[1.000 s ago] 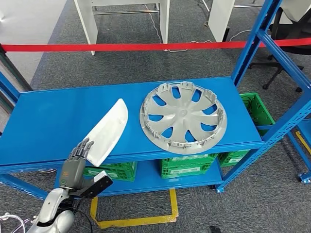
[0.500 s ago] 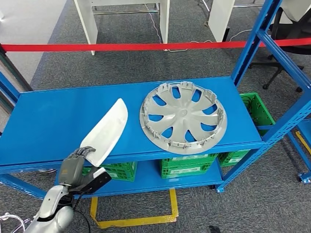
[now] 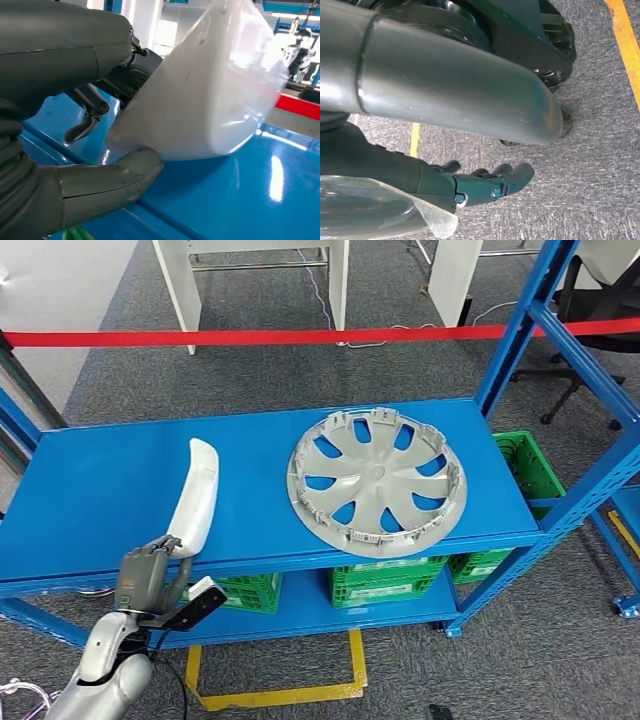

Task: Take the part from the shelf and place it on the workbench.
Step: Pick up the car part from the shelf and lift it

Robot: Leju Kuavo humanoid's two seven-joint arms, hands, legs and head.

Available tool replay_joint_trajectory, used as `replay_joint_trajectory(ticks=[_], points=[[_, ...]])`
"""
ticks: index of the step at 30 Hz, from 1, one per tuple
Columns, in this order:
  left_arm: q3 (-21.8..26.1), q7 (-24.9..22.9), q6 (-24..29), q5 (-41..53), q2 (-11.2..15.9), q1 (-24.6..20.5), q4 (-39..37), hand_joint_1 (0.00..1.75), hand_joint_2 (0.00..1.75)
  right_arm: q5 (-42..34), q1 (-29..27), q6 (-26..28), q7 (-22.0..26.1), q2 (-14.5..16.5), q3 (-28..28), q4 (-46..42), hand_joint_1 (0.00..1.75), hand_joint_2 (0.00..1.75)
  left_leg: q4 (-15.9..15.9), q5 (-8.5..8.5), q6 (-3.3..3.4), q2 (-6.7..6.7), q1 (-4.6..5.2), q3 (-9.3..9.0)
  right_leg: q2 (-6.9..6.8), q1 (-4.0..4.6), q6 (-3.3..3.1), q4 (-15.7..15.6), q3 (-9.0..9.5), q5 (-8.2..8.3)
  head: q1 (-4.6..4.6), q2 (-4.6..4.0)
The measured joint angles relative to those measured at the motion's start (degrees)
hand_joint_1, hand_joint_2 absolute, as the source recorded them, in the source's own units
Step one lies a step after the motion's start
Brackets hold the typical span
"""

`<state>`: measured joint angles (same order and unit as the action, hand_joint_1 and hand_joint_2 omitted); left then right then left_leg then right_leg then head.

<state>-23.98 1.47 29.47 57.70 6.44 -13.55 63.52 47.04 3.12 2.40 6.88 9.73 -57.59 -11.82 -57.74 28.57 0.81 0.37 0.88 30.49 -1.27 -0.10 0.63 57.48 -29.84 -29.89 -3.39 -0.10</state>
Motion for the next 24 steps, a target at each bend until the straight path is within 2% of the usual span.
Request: replay_joint_trajectory(ticks=[12, 18, 24], points=[[1.1, 3.5, 8.0, 0.8, -0.1, 2.4, 6.2, 1.75, 1.75, 0.7, 0.0, 0.5, 0.0, 0.0, -0.2, 0.0, 0.0, 0.0, 0.0, 0.0, 0.0, 0.0, 0.0, 0.06, -0.01, 0.0, 0.0, 0.0, -0.05, 0.0, 0.0, -0.01], [5.0, 13.8, 10.3, 2.3, -2.2, 5.2, 15.6, 1.75, 1.75, 1.3, 0.0, 1.2, 0.5, 0.0, -0.4, 0.0, 0.0, 0.0, 0.0, 0.0, 0.0, 0.0, 0.01, 0.09, 0.0, -0.01, 0.0, 0.0, -0.08, 0.0, -0.01, -0.01], [8.9, 19.6, 10.4, 2.2, -4.7, 6.7, 22.7, 1.75, 1.75, 1.3, 0.0, 1.3, 0.6, 0.0, -0.5, 0.0, 0.0, 0.0, 0.0, 0.0, 0.0, 0.0, 0.01, 0.09, -0.01, -0.01, 0.0, 0.0, -0.08, 0.0, 0.0, 0.0]])
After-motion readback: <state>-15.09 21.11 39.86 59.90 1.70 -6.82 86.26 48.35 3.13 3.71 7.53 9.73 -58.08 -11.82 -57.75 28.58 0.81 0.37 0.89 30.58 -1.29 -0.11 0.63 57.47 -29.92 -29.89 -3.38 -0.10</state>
